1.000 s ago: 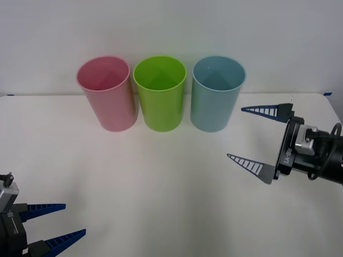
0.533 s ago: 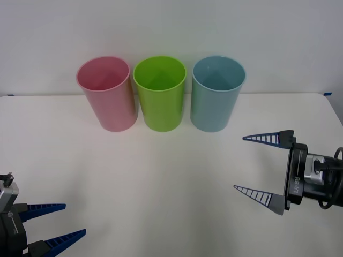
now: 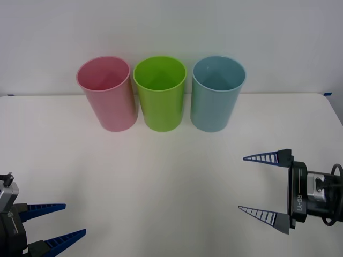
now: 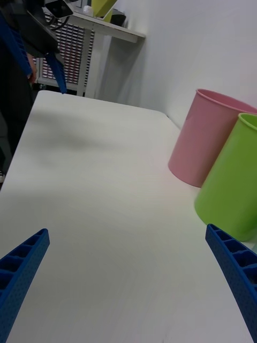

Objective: Put cans in the blue bin and PET bottles in the pink bin and trash in the green bin.

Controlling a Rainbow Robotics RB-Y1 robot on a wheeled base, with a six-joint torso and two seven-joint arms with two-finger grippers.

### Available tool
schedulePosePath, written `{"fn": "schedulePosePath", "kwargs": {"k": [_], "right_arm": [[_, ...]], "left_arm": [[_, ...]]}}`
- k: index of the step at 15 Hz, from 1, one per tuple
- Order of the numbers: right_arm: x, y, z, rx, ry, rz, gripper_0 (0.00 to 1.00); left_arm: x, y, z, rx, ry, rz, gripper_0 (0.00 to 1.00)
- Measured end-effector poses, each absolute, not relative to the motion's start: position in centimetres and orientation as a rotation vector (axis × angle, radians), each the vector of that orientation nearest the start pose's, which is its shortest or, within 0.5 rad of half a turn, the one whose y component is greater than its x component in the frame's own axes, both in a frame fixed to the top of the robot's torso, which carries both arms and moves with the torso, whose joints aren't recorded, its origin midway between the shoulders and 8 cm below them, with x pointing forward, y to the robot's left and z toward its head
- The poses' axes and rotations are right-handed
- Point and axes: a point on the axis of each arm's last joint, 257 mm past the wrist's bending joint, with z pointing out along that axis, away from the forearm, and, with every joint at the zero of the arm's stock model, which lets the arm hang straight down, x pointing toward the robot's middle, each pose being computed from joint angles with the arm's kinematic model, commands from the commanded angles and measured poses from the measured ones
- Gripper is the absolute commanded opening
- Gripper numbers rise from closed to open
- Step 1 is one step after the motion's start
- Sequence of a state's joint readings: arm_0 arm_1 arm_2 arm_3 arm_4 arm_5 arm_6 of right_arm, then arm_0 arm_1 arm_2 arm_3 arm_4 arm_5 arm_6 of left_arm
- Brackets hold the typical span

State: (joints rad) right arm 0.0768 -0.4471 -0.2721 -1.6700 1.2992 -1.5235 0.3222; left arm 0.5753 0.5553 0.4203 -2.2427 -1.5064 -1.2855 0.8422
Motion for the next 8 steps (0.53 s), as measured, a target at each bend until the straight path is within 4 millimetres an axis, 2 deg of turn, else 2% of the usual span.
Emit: {"fn": "schedulePosePath", "kwargs": {"k": [5, 8], "right_arm": [[31.7, -18.3, -22.4, -1.369, 1.159, 0.624, 1.0], [31.7, -18.6, -22.7, -1.379, 1.164, 0.608, 1.0]], "left_arm": [[25.6, 24.0, -22.0, 0.642, 2.128, -0.755, 1.0], [25.6, 24.0, -22.0, 0.642, 2.128, -0.755, 1.0]]}}
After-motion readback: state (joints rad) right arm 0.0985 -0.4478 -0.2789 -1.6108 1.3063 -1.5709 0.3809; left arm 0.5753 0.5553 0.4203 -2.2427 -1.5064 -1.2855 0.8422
